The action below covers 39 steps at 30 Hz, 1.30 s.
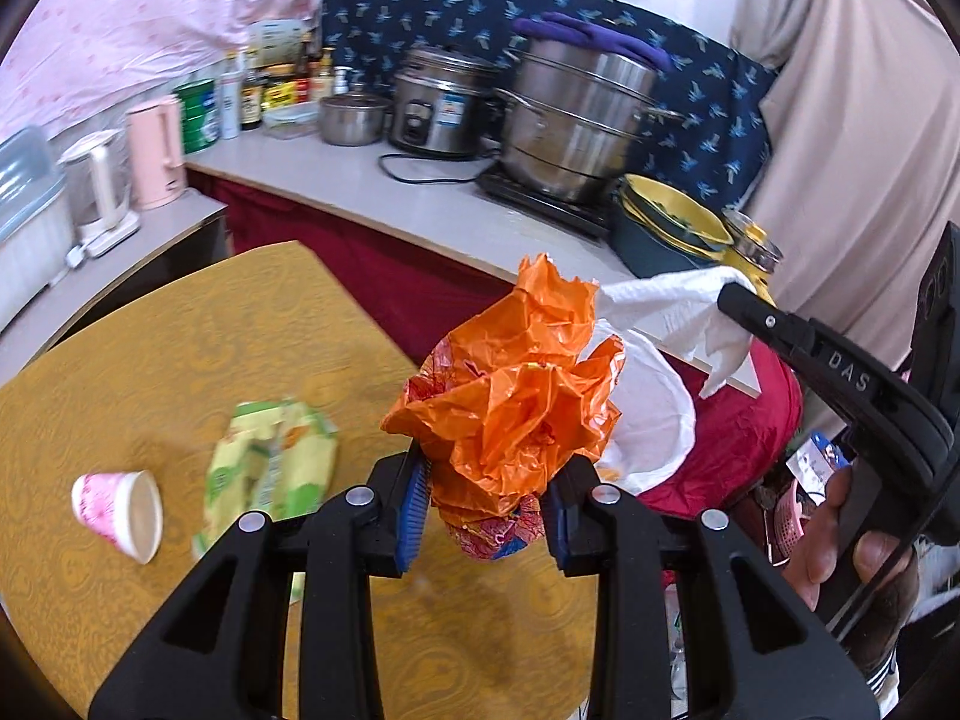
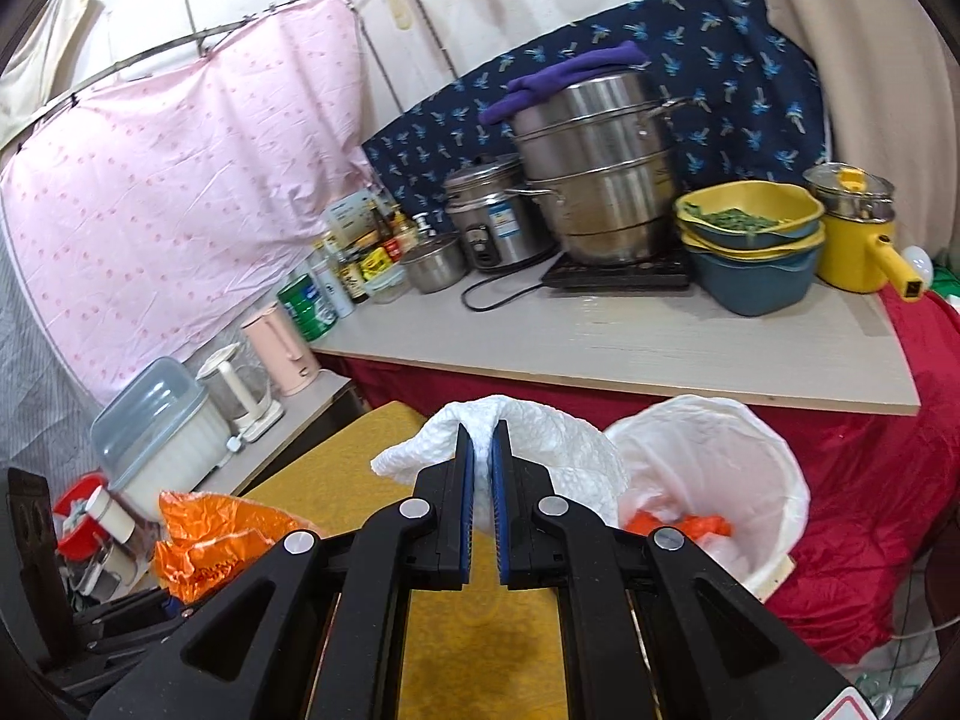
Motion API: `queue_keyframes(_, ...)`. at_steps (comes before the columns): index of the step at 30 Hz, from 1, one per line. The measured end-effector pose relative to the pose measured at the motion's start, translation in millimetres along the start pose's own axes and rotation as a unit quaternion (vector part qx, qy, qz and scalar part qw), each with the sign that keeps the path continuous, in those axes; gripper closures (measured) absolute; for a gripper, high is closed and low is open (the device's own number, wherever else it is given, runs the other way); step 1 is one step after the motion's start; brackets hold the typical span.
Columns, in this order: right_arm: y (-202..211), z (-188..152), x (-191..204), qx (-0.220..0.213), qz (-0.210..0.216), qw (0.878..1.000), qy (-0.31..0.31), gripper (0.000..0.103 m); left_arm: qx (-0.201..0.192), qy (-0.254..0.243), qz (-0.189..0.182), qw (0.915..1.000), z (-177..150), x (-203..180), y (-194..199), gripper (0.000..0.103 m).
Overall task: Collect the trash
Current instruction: 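Lift the paper towel and orange snack bag and carry both toward the bin, then open both tools over the bin to drop the towel and snack bag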
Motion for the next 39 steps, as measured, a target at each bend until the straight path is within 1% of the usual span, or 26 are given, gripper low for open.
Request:
queue_keyframes(5,5.7,0.9,-37.1,-0.004,-0.021,1.0,-0.017,0.097,0.014,-0.016,-0.011,0.9997,1.7,-27.1,-23.4,0.072)
queue_keyframes(14,4.8,-2.6,-89.7,-0.002,-0.05,0.998,-0.042,0.097,0.036,-0.041,-0.024,0.9982,7.5,-69.7,-69.1,0.072)
queue_keyframes(18,-5.3,-7.0,-111.8,0.006,-0.059,0.997,-0.056,0.097,0.042,-0.051,-0.025,0.9975,10.1,-85.0,-90.4,0.072)
queue_keyframes(23,-21.7,-16.0,-129.0,0.018,-0.065,0.995,-0.068,0.097,0.054,-0.056,-0.029,0.9966,12.1,-97.1,-117.9,0.072)
queue_keyframes(31,-48.1,-28.5,-153.0,0.036,-0.076,0.993,-0.084,0.096,0.069,-0.056,-0.031,0.9956,14.1,-105.6,-157.4,0.071)
queue_keyframes(34,-56.5,-32.5,-159.4,0.042,-0.08,0.992,-0.088,0.096,0.077,-0.052,-0.033,0.9952,13.5,-108.3,-169.8,0.069)
queue_keyframes(37,-63.9,-33.9,-162.9,0.045,-0.08,0.992,-0.092,0.091,0.077,-0.044,-0.037,0.9954,14.3,-109.2,-177.9,0.067)
queue_keyframes(38,-65.8,-33.9,-163.4,0.044,-0.081,0.992,-0.092,0.09,0.075,-0.042,-0.034,0.9957,14.8,-108.8,-179.8,0.062)
queue_keyframes(39,-68.5,-34.0,-163.5,0.045,-0.081,0.992,-0.091,0.089,0.073,-0.04,-0.032,0.9961,15.2,-107.6,-181.0,0.054)
Point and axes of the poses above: each gripper's, at about its wrist camera, not at the fingertips, and y roughly against the way its jaws point, x to its left, z to its top, the point moved 6 cm from there along -y, roughly the way its jaws point, and after that the axes turned 2 degrees about -y, right-handed, at the moved point
